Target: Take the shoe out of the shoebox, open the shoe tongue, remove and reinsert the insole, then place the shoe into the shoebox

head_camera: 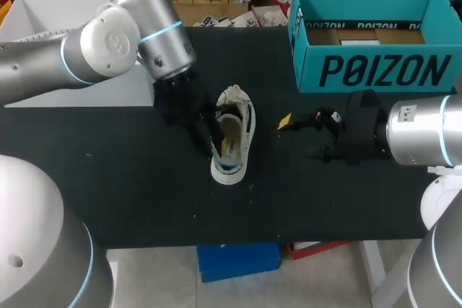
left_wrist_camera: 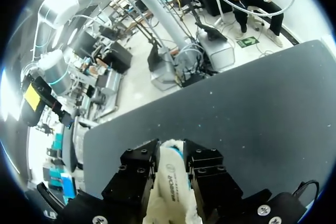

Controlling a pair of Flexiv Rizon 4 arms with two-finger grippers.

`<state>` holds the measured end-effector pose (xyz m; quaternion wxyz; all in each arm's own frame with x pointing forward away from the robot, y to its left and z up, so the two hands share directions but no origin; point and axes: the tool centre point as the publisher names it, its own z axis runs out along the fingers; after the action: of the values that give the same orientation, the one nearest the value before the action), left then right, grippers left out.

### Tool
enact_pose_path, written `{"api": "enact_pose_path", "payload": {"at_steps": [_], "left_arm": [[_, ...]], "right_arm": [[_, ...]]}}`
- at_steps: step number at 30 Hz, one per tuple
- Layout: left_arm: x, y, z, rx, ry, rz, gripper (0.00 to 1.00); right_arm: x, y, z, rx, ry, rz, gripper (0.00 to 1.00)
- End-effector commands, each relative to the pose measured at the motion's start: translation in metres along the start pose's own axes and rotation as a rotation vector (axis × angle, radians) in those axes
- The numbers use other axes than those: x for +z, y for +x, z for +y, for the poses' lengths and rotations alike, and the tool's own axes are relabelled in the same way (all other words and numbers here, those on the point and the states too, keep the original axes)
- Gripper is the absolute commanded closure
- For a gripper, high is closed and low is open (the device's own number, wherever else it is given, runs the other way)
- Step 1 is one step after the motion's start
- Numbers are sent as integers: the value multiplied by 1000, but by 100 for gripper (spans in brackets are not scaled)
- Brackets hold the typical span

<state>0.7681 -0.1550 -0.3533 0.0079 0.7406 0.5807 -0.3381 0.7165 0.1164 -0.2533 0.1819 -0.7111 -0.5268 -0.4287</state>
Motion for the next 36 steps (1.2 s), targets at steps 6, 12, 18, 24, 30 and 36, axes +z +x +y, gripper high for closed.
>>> {"api": "enact_pose_path", "payload": {"at_steps": [6, 12, 18, 24, 30, 36], "left_arm": [[8, 6, 5, -13, 1, 52, 82], [12, 11, 13, -26, -25, 79, 85], [14, 13, 19, -26, -51, 103, 84], [16, 16, 27, -39, -69, 111, 85], [15, 16, 33, -50, -92, 102, 100], [14, 10, 38, -35, -115, 120, 100]], "right_arm": [[0, 0, 0, 0, 0, -2, 0], [0, 0, 0, 0, 0, -2, 0], [0, 0, 0, 0, 0, -2, 0], [0, 0, 0, 0, 0, -2, 0], [0, 0, 0, 0, 0, -2, 0], [0, 0, 0, 0, 0, -2, 0]]}}
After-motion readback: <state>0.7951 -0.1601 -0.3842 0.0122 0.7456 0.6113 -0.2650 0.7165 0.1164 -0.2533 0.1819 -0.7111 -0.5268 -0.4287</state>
